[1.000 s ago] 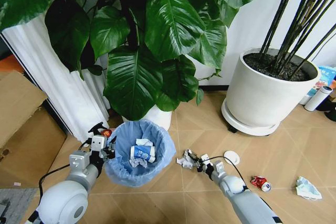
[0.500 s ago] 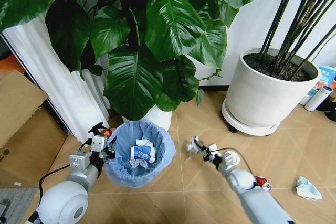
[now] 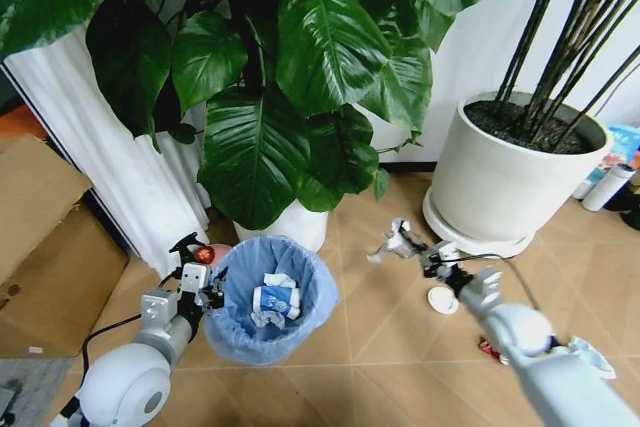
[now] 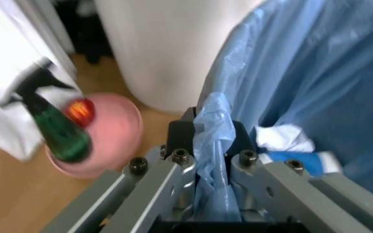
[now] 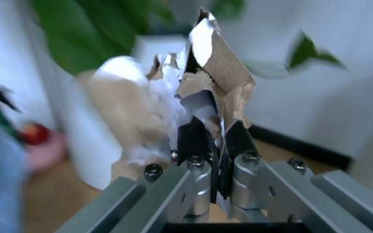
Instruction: Pick up the trash bin and place the garbage on the floor into it.
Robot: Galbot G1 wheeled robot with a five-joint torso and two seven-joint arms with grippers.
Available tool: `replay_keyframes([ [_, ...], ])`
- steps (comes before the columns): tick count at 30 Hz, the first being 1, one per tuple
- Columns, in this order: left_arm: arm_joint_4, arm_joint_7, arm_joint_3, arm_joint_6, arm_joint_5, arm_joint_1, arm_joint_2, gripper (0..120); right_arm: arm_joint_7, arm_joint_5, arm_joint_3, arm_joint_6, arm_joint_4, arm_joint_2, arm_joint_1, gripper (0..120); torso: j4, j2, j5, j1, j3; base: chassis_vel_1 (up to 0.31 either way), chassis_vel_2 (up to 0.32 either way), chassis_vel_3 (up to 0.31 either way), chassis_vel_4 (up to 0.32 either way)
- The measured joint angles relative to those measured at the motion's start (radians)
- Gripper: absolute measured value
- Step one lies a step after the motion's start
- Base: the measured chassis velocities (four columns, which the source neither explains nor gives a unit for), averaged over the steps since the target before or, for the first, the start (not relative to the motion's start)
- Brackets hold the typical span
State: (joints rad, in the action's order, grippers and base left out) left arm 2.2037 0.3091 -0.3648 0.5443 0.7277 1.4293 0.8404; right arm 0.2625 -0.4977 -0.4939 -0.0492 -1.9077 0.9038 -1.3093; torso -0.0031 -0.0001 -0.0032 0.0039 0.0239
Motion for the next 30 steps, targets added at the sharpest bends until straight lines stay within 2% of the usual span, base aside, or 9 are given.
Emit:
replay_keyframes([
  [1,0.0,0.0,0.007,0.013,0.024,-0.006,-0.011,1,-0.002,-0.017,-0.018,-0.01,-0.068,-0.015,-0.029,0,0.0008,0.0,0.0045,0.0,0.0,0.0,0.0,0.0,0.0],
  [3,0.0,0.001,0.015,0.022,0.044,-0.014,-0.024,1,-0.002,-0.028,-0.038,-0.016,-0.13,-0.028,-0.051,0,0.0004,0.0,0.0043,0.0,0.0,0.0,0.0,0.0,0.0],
  [4,-0.003,-0.005,0.022,0.026,0.052,-0.02,-0.033,1,-0.003,-0.037,-0.057,-0.02,-0.186,-0.04,-0.073,0,0.0008,0.0,-0.0002,0.0,0.0,0.0,0.0,0.0,0.0],
  [6,-0.007,-0.017,0.027,0.026,0.059,-0.03,-0.042,1,-0.003,-0.044,-0.068,-0.022,-0.239,-0.047,-0.098,0,0.001,0.0,0.004,0.0,0.0,0.0,0.0,0.0,0.0],
  [8,-0.01,-0.037,0.03,0.019,0.066,-0.038,-0.051,1,-0.002,-0.046,-0.069,-0.022,-0.264,-0.052,-0.108,0,0.0009,0.0,0.0038,0.0,0.0,0.0,0.0,0.0,0.0],
  [9,-0.013,-0.061,0.034,0.012,0.071,-0.045,-0.062,1,-0.002,-0.047,-0.068,-0.022,-0.282,-0.056,-0.112,0,0.0008,0.0,0.0006,0.0,0.0,0.0,0.0,0.0,0.0],
  [12,-0.018,-0.097,0.039,-0.002,0.074,-0.059,-0.081,1,-0.003,-0.05,-0.057,-0.025,-0.301,-0.064,-0.111,0,0.0008,0.0,0.0027,0.0,0.0,0.0,0.0,0.0,0.0],
  [19,-0.041,-0.138,0.058,-0.01,0.141,-0.133,-0.128,1,-0.011,-0.078,0.053,-0.05,-0.359,-0.117,-0.062,0,0.0009,0.0,0.0028,0.0,0.0,0.0,0.0,0.0,0.0],
  [30,-0.06,-0.098,0.112,0.015,0.196,-0.208,-0.129,1,-0.023,-0.075,0.251,-0.063,-0.353,-0.129,0.041,0,0.0008,0.0,0.0023,0.0,0.0,0.0,0.0,0.0,0.0],
])
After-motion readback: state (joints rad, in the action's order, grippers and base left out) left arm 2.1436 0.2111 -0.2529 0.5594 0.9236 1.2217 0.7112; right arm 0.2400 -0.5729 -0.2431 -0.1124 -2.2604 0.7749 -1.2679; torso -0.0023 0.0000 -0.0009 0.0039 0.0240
